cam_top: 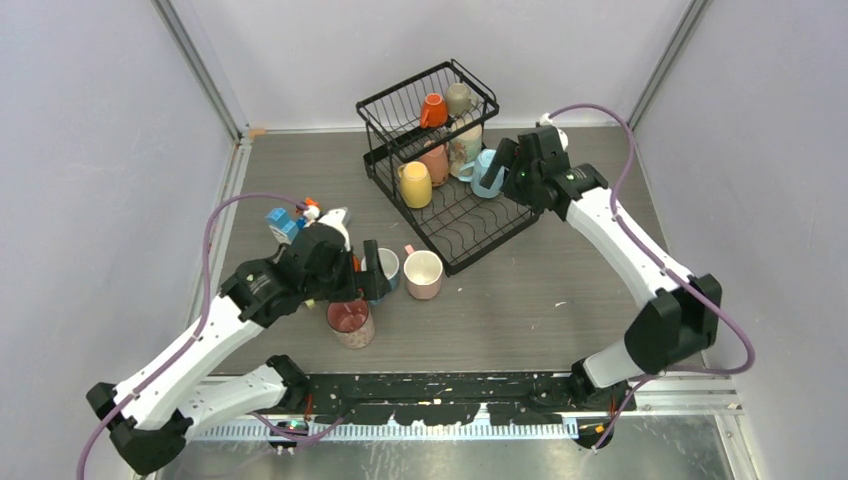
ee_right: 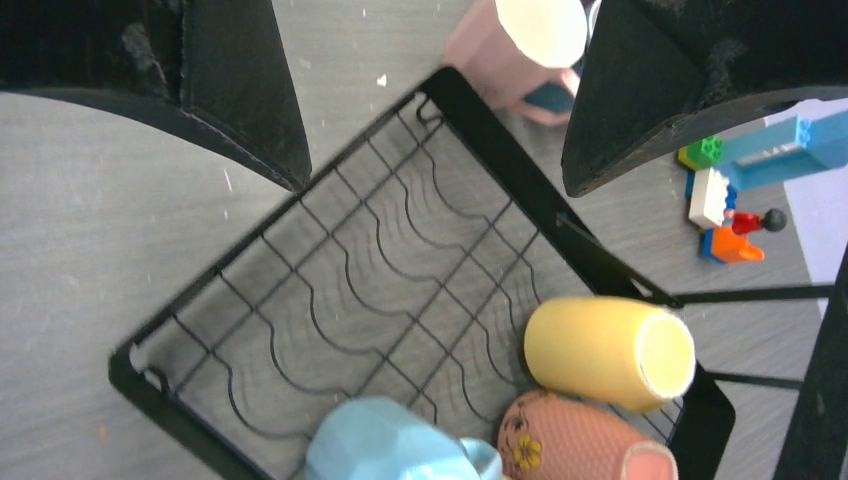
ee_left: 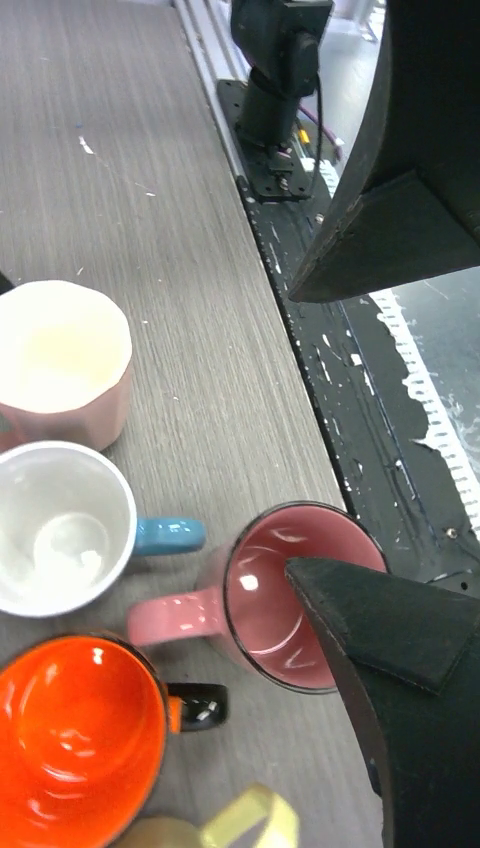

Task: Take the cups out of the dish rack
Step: Place the cup at the center of the board, then unload the cup from the dish rack.

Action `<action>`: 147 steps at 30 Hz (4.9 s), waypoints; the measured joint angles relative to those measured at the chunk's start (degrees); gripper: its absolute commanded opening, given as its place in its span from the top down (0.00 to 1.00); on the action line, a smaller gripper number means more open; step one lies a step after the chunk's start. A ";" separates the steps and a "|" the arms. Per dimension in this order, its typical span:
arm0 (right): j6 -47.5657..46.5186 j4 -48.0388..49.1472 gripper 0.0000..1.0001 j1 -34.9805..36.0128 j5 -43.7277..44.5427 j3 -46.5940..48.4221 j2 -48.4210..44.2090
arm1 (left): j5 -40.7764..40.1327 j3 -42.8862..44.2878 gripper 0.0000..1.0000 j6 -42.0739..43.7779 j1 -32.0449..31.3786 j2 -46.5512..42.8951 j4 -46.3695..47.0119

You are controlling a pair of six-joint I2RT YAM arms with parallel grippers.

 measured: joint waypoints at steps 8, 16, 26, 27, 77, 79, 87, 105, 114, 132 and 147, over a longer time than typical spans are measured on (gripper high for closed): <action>-6.21 13.25 0.00 -6.58 -3.50 2.86 13.05 | 6.62 3.17 0.00 6.12 2.89 6.75 5.97; -15.28 24.63 0.00 -10.01 -8.02 3.50 20.94 | 13.38 4.70 0.00 6.69 7.58 9.79 7.50; -22.56 29.57 0.00 -9.66 -11.72 6.54 24.98 | 16.46 5.27 0.00 6.67 8.72 11.67 7.50; -23.15 29.57 0.00 -9.66 -11.78 7.04 25.44 | 16.76 5.27 0.00 6.64 8.87 12.00 7.52; -24.24 34.36 0.27 -5.16 -1.18 -6.47 17.42 | 18.75 4.26 0.00 0.13 10.01 18.21 15.67; -23.85 33.55 0.16 -4.70 -0.26 -6.60 16.98 | 18.73 4.11 0.00 0.04 10.01 18.21 15.89; -20.92 31.50 0.01 -3.54 0.22 -7.23 16.83 | 18.73 3.72 0.00 -0.04 10.01 17.66 16.13; -27.63 25.88 0.00 -3.69 1.18 -1.11 20.63 | 18.73 3.72 0.00 0.04 10.01 17.35 16.15; -32.17 26.32 0.00 -5.33 -2.67 1.95 23.91 | 18.73 3.76 0.00 0.44 10.01 17.35 15.82; -33.51 26.95 0.42 -6.08 -4.81 5.03 28.26 | 18.78 6.10 0.00 1.88 10.03 18.56 14.05; -27.23 18.88 0.65 -6.08 -2.71 4.98 24.00 | 18.80 6.10 0.00 1.66 10.05 18.71 15.15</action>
